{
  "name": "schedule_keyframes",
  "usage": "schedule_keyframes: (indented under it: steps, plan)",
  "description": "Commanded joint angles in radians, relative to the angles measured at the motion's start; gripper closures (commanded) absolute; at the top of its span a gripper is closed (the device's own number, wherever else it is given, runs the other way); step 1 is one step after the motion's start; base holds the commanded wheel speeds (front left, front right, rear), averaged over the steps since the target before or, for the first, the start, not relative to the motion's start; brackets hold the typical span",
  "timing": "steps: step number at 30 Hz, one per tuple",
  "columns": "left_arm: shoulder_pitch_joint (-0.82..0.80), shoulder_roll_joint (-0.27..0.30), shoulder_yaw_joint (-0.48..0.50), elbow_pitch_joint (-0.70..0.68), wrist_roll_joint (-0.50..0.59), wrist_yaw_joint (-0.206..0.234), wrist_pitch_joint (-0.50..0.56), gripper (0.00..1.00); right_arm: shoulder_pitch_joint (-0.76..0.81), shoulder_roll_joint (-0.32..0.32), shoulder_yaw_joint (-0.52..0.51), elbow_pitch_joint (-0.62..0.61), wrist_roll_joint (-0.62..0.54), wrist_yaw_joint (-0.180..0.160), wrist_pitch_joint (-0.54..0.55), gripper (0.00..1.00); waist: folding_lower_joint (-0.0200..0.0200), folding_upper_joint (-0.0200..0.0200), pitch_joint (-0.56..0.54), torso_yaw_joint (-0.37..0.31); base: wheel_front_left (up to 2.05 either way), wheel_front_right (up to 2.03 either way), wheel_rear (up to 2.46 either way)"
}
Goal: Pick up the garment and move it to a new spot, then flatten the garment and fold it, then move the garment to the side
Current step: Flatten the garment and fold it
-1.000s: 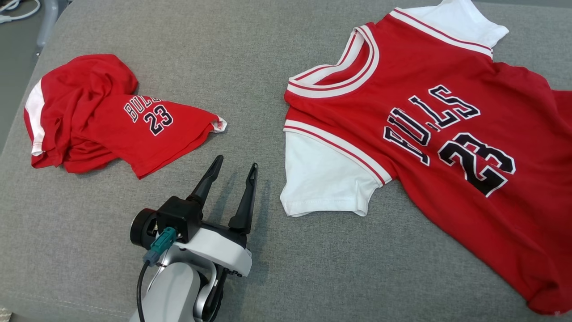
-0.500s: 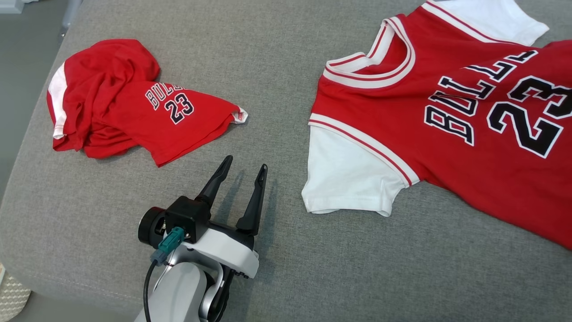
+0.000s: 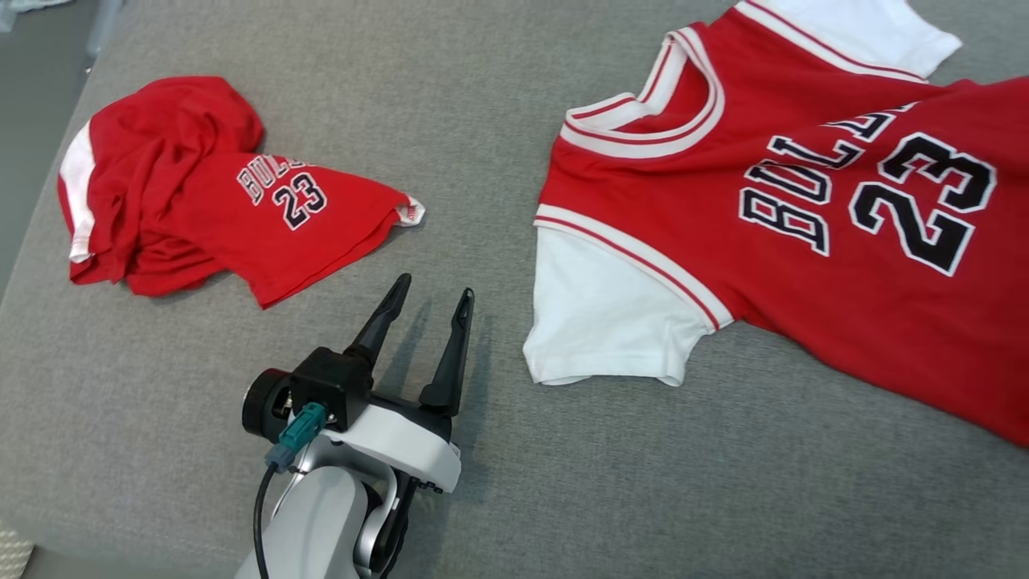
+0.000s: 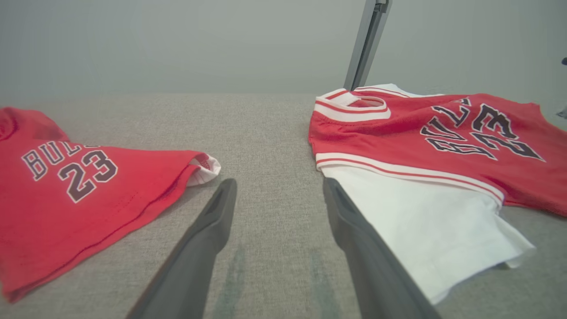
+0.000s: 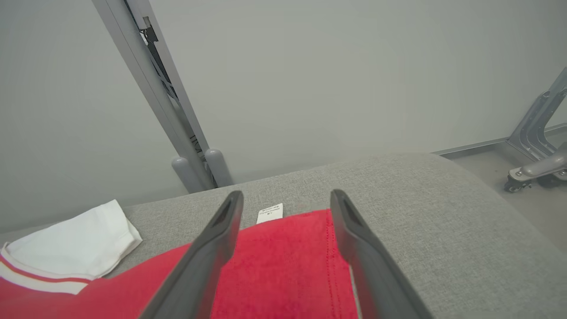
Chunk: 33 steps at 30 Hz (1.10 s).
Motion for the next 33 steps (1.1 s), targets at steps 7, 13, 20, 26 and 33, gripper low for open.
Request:
schedule_keyframes:
  steps: [7,13,20,26,33]
  plan:
    - [-0.003,0.004,0.036,0.012,0.013,-0.008,-0.004,0.00,0.090,0.085,0.071,-0.042,0.083,-0.001,-0.061,0.00,0.0000,0.0000,-0.081,-0.116,0.00,0.00,0.00]
    - [0.015,0.004,0.051,0.023,0.010,-0.007,-0.004,0.00,0.213,0.136,0.136,-0.159,0.193,0.000,-0.100,0.00,0.0000,0.0000,-0.129,-0.180,0.00,0.00,0.00]
    - [0.055,0.004,0.078,0.039,0.010,-0.002,-0.004,0.00,0.504,0.175,0.231,-0.403,0.278,0.000,-0.147,0.00,0.0000,0.0000,-0.190,-0.268,0.00,0.00,0.00]
    - [0.077,0.004,0.099,0.046,0.015,-0.004,-0.004,0.00,0.696,0.235,0.228,-0.583,0.261,0.000,-0.160,0.00,0.0000,0.0000,-0.219,-0.311,0.00,0.00,0.00]
    - [0.080,0.004,0.104,0.052,0.029,-0.020,-0.004,0.00,0.823,0.294,0.215,-0.727,0.199,0.000,-0.160,0.00,0.0000,0.0000,-0.207,-0.332,0.00,0.00,0.00]
